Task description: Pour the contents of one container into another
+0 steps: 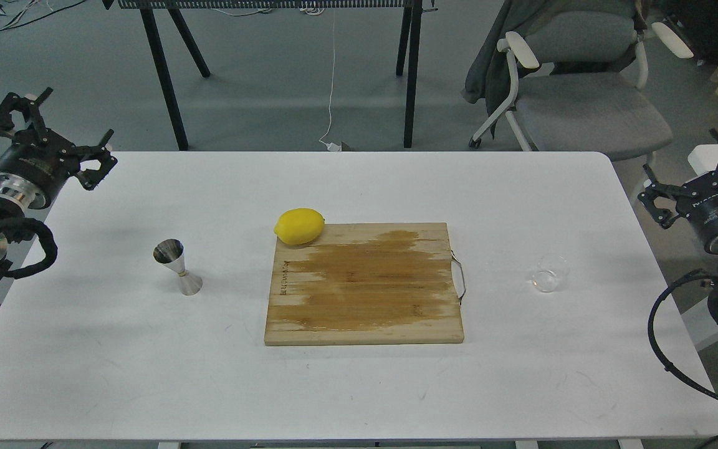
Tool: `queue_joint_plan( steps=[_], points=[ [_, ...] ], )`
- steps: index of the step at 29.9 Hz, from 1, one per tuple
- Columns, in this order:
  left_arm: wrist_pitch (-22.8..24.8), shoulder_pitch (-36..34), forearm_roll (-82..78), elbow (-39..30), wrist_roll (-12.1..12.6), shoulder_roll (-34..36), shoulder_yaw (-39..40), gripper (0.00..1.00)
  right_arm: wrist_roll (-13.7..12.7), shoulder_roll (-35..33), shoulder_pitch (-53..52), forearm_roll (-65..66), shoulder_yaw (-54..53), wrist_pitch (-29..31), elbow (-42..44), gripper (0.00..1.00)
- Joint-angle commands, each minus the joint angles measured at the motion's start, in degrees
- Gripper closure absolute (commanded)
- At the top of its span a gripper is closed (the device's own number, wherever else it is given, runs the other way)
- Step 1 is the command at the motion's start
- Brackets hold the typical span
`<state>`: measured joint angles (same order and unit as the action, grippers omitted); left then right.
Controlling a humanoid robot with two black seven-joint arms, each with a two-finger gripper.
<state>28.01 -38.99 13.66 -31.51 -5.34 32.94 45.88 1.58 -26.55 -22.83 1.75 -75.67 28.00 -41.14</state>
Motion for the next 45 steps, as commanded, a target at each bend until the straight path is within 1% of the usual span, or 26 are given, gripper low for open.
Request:
queue_joint_plan(
  steps=[1, 4, 6, 7, 9, 12, 16, 21, 24, 26, 31, 35, 39, 40, 41, 43, 44, 45],
  points=[
    [0.0, -0.6, 0.0, 3.2, -0.2, 0.0, 0.0, 0.0, 0.0, 0.2, 0.1, 0.0, 0.1, 0.0, 0.0, 0.0],
    [0.0, -2.0, 0.3, 7.2, -0.2, -0.4, 0.2, 0.0, 0.0, 0.8, 0.1, 0.0, 0.0, 0.0, 0.0, 0.0],
    [0.0, -2.0, 1.7, 8.9, -0.6, -1.4, 0.3, 0.0, 0.0, 0.9, 0.1, 0.0, 0.0, 0.0, 0.1, 0.0],
    [0.0, -2.0, 2.9, 10.1, -1.1, -2.4, 0.4, 0.0, 0.0, 1.0, 0.1, 0.0, 0.1, 0.0, 0.1, 0.0],
    [0.0, -2.2, 3.7, 13.7, -0.9, -4.2, -0.5, 0.0, 0.0, 1.1, 0.1, 0.0, 0.1, 0.0, 0.2, 0.0],
    [0.0, -4.0, 1.7, 15.2, -1.2, -2.3, -1.1, 0.0, 0.0, 1.0, 0.2, 0.0, 0.1, 0.0, 0.0, 0.0],
    [0.0, -6.2, -5.3, 15.2, -1.5, 3.3, -2.2, 0.0, 0.0, 1.0, 0.4, 0.0, 0.1, 0.0, -0.1, 0.0],
    [0.0, -10.1, -17.8, 14.5, -1.9, 4.8, -2.8, 0.0, 0.0, 0.7, 0.4, 0.0, -0.2, 0.0, -0.3, 0.0],
    [0.0, -10.4, -21.6, 11.2, -2.0, 6.3, -2.7, 0.0, 0.0, 0.4, 0.5, 0.0, -0.3, 0.0, -0.4, 0.0],
    [0.0, -10.4, -21.8, 9.0, -2.0, 6.5, -2.7, 0.0, 0.0, 0.3, 0.7, 0.0, -0.3, 0.0, -0.3, 0.0],
    [0.0, -10.7, -26.7, 8.3, -2.0, 6.0, -2.5, 0.0, 0.1, 0.2, 1.7, 0.0, -0.4, 0.0, -0.4, 0.0],
    [0.0, -10.4, -28.5, 6.1, -2.2, 6.3, -2.7, 0.0, 0.1, 0.2, 2.7, 0.0, -0.4, 0.0, -0.3, 0.0],
    [0.0, -10.6, -36.3, 6.2, -2.7, 5.4, -2.5, 0.0, 0.1, 0.2, 3.4, 0.0, -0.5, 0.0, -0.4, 0.0],
    [0.0, -10.7, -37.5, 6.1, -3.7, 4.9, -2.3, 0.0, 0.1, 0.2, 3.6, 0.0, -0.7, 0.0, -0.4, 0.0],
    [0.0, -11.3, -38.1, 6.2, -5.4, 4.8, -2.4, 0.0, 0.1, 0.2, 3.8, 0.0, -0.8, 0.0, -0.4, 0.0],
    [0.0, -13.3, -39.6, 6.2, -9.3, 5.4, -3.0, 0.0, 0.2, 0.0, 4.0, 0.0, -0.9, 0.0, -0.4, 0.0],
    [0.0, -14.2, -42.5, 6.2, -11.2, 5.6, -3.5, 0.0, 0.1, -0.3, 4.0, 0.0, -0.9, 0.0, -0.4, 0.0],
    [0.0, -14.9, -46.7, 6.2, -13.8, 5.5, -4.1, 0.0, 0.1, -0.4, 4.0, 0.0, -0.9, 0.0, -0.4, 0.0]
  ],
)
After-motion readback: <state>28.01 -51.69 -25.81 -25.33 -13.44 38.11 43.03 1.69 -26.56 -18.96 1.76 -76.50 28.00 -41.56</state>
